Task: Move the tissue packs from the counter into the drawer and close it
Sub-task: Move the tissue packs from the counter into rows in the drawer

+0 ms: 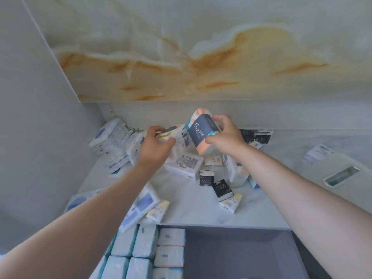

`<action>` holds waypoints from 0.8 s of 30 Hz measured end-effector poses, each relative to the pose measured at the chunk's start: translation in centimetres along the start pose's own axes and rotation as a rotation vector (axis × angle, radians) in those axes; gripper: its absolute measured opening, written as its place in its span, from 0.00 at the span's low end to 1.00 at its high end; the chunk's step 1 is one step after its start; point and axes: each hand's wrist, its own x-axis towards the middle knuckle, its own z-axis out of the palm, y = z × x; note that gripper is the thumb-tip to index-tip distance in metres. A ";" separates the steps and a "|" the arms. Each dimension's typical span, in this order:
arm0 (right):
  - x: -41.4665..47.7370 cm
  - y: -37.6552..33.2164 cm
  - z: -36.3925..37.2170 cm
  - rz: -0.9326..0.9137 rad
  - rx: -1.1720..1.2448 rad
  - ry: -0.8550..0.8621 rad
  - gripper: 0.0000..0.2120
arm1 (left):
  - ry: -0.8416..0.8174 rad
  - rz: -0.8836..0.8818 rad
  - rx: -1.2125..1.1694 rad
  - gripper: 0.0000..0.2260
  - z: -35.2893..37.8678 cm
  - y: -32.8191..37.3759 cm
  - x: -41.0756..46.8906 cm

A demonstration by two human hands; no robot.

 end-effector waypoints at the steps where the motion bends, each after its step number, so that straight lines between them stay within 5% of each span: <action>1: -1.2 -0.4 0.2 0.006 0.018 -0.034 0.31 | -0.005 0.003 0.005 0.16 -1.5 -0.3 -0.9; 12: -12.8 0.6 4.5 0.051 -0.009 -0.360 0.29 | -0.224 -0.129 0.072 0.23 -14.6 -6.8 -11.3; 24: -23.0 3.8 7.7 -0.030 -0.632 -0.915 0.21 | -0.437 -0.033 0.255 0.19 -16.9 -7.1 -16.7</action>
